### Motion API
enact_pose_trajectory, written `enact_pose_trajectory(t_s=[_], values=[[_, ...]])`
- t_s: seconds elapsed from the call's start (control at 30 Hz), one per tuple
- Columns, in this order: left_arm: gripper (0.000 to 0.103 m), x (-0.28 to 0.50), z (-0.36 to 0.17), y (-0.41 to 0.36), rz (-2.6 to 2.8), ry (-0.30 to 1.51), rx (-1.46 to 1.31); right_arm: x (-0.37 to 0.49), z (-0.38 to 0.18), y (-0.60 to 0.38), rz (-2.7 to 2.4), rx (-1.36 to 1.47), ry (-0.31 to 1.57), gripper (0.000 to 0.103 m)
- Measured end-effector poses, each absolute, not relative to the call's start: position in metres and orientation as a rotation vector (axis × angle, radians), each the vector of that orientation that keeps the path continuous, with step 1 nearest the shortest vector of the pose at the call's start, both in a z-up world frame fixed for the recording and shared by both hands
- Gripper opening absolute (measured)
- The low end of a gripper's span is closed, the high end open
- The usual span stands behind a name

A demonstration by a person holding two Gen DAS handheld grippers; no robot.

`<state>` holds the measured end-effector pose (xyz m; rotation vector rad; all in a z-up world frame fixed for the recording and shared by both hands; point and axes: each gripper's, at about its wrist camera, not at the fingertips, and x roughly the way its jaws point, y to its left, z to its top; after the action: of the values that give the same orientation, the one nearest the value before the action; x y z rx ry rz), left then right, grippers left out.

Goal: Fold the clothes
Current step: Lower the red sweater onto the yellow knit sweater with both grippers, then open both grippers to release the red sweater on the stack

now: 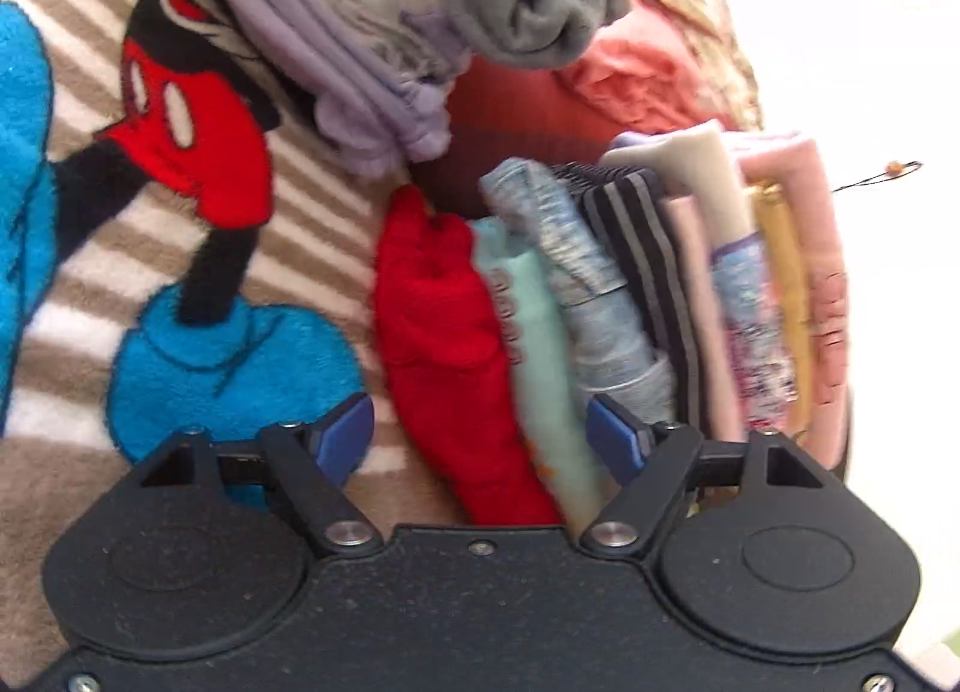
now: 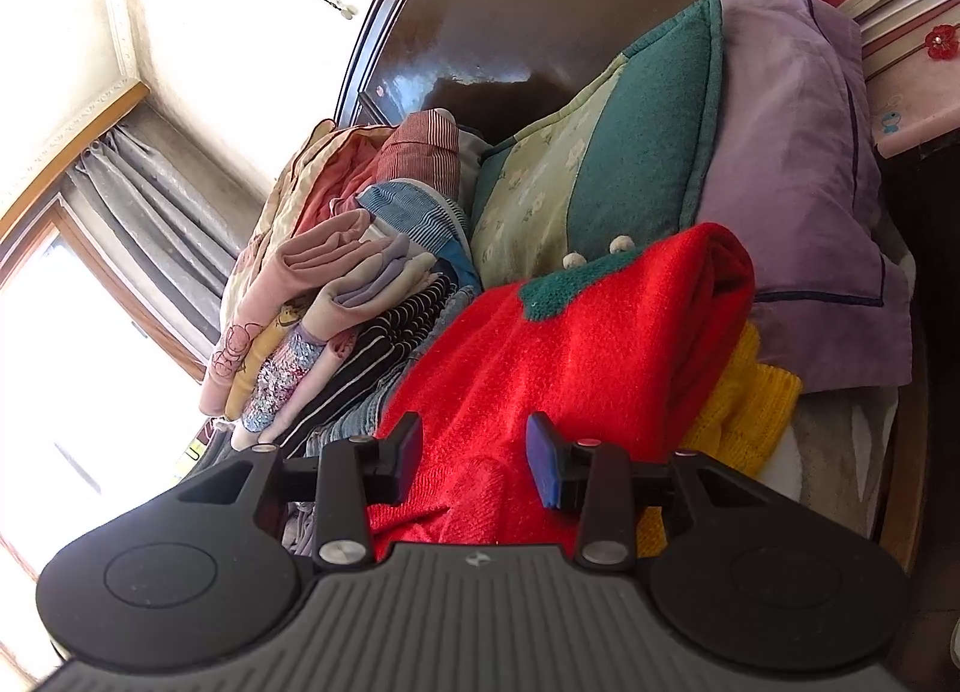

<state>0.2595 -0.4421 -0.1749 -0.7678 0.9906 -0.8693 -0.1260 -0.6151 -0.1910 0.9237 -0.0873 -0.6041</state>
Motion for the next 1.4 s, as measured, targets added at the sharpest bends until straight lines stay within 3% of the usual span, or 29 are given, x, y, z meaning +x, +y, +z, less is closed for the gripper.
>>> enact_pose_trajectory(t_s=[0.1,0.17,0.23,0.3,0.63,0.8,0.87,0.93,1.03,1.23,1.4], values=[[0.074,0.253,-0.19,-0.452,-0.826,0.991,-0.752,-0.124,-0.189,-0.614,-0.602,0.924,-0.088,0.043],[0.068,0.259,-0.194,-0.457,-0.808,0.987,-0.751,-0.124,-0.189,-0.613,-0.604,0.914,-0.086,0.043],[0.055,0.272,-0.196,-0.453,-0.825,0.989,-0.747,-0.124,-0.191,-0.614,-0.605,0.91,-0.085,0.042],[0.052,0.285,-0.197,-0.448,-0.841,0.992,-0.744,-0.124,-0.191,-0.615,-0.602,0.903,-0.08,0.042],[0.051,0.35,-0.207,-0.427,-0.922,1.003,-0.726,-0.123,-0.192,-0.617,-0.591,0.899,-0.065,0.042],[0.049,0.318,-0.195,-0.388,-0.867,0.986,-0.695,-0.124,-0.188,-0.616,-0.593,0.914,-0.076,0.043],[0.05,0.295,-0.195,-0.367,-0.872,1.002,-0.708,-0.131,-0.182,-0.614,-0.594,0.914,-0.099,0.044],[0.069,0.264,-0.195,-0.355,-0.927,1.041,-0.696,-0.14,-0.176,-0.611,-0.607,0.901,-0.123,0.044],[0.081,0.215,-0.197,-0.36,-1.031,1.127,-0.724,-0.153,-0.176,-0.612,-0.645,0.916,-0.141,0.049],[0.089,0.172,-0.198,-0.427,-1.166,1.24,-0.734,-0.168,-0.202,-0.628,-0.703,1.069,-0.164,0.048],[0.094,0.146,-0.201,-0.458,-1.129,1.228,-0.574,-0.178,-0.228,-0.642,-0.741,1.214,-0.176,0.069]])
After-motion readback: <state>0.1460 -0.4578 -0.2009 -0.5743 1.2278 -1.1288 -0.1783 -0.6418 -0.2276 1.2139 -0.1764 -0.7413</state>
